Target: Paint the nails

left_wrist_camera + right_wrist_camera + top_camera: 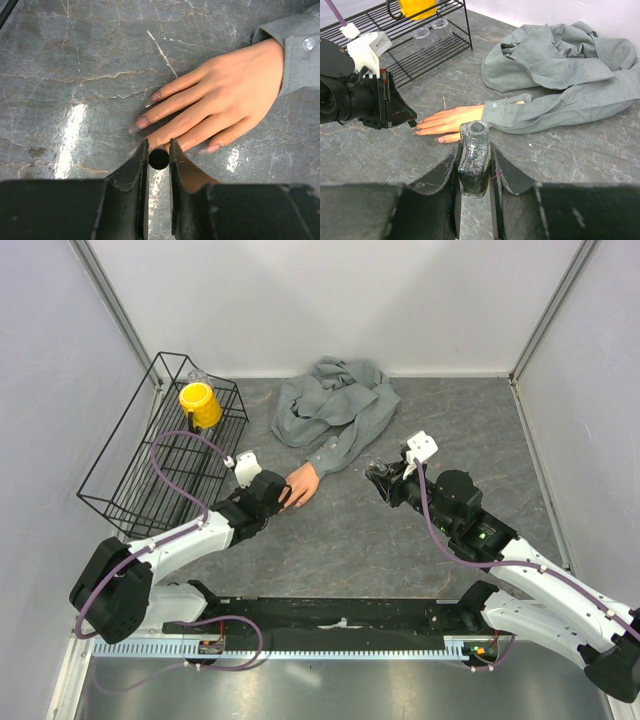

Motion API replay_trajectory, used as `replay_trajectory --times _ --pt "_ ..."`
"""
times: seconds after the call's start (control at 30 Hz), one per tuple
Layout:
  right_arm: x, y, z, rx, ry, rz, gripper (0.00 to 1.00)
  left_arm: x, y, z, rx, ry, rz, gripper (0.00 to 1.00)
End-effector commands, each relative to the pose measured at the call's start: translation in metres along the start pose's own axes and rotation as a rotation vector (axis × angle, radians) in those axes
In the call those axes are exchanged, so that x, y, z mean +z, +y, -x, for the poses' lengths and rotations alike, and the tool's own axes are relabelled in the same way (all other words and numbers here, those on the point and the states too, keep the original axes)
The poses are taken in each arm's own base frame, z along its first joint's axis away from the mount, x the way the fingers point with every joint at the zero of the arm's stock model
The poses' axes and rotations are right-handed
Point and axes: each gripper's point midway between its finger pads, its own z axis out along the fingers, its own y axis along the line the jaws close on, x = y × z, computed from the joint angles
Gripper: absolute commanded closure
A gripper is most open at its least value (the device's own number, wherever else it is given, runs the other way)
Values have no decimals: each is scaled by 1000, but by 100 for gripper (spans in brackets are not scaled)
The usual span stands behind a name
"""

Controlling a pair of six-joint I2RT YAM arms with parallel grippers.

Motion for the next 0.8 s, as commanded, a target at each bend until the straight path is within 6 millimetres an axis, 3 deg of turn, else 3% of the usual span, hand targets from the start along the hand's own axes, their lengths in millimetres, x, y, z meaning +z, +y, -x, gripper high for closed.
replay_trajectory --times 0.0,0.77 --pt "2 3 17 14 -61 19 100 -1 1 5 -29 -19 -4 98" --pt "2 4 17 18 -62 27 100 -5 10 0 -32 -2 19 98"
